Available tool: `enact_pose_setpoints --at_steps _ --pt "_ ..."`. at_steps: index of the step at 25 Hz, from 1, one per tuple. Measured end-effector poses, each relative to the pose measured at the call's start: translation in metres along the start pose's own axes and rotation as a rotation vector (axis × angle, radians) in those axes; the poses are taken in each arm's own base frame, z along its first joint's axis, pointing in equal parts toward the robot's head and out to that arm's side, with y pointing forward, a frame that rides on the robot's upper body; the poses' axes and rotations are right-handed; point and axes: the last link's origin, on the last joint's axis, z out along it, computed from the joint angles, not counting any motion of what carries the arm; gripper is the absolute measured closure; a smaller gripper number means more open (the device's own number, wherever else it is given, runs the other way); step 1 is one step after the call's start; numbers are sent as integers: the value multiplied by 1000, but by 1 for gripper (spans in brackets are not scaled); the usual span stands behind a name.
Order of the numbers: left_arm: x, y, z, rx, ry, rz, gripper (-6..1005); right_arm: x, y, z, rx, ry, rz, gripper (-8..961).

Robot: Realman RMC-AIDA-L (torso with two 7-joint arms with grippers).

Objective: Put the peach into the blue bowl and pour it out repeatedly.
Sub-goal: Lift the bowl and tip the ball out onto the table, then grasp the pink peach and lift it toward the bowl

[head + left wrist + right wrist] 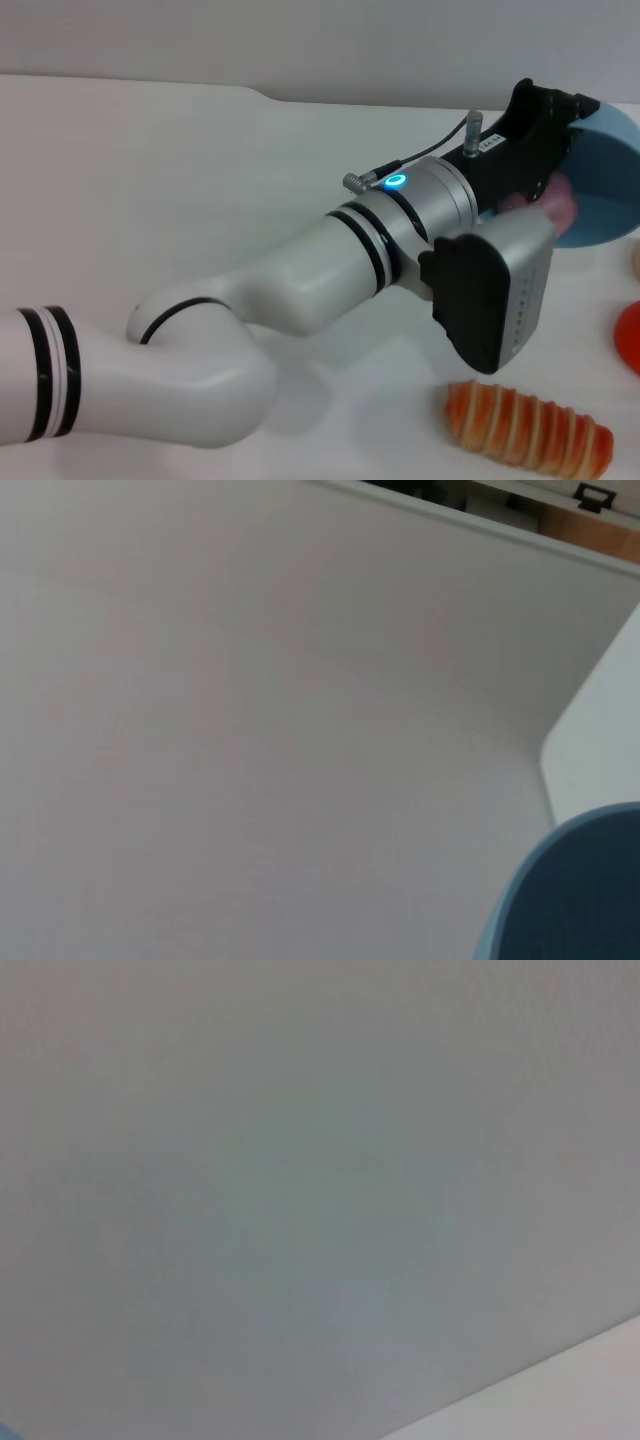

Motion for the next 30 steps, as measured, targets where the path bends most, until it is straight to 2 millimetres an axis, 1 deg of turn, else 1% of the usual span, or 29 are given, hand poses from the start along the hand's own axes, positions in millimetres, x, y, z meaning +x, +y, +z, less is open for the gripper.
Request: enact_pose_setpoints --at_steps 9,14,16,18,21,24,26,30 --pt "11 6 -14 64 36 186 999 0 1 3 -3 1 2 480" --pt "9 10 -18 64 32 219 1000 0 2 5 -5 1 2 486" --pt "7 10 -18 65 20 197 1000 -1 2 6 -7 1 2 489" --pt "-1 5 -16 73 -20 122 1000 0 3 7 -16 8 3 491" --pt "-23 -8 -6 80 -131 -93 1000 1 9 9 -67 37 -3 495" --pt "-46 -17 1 75 -232 -311 999 -3 15 14 -151 95 6 499" --pt "-63 -22 5 71 -303 -482 999 -6 22 25 -232 219 43 502" --pt "-95 -27 11 17 -402 -822 1000 -11 44 49 -376 504 65 507"
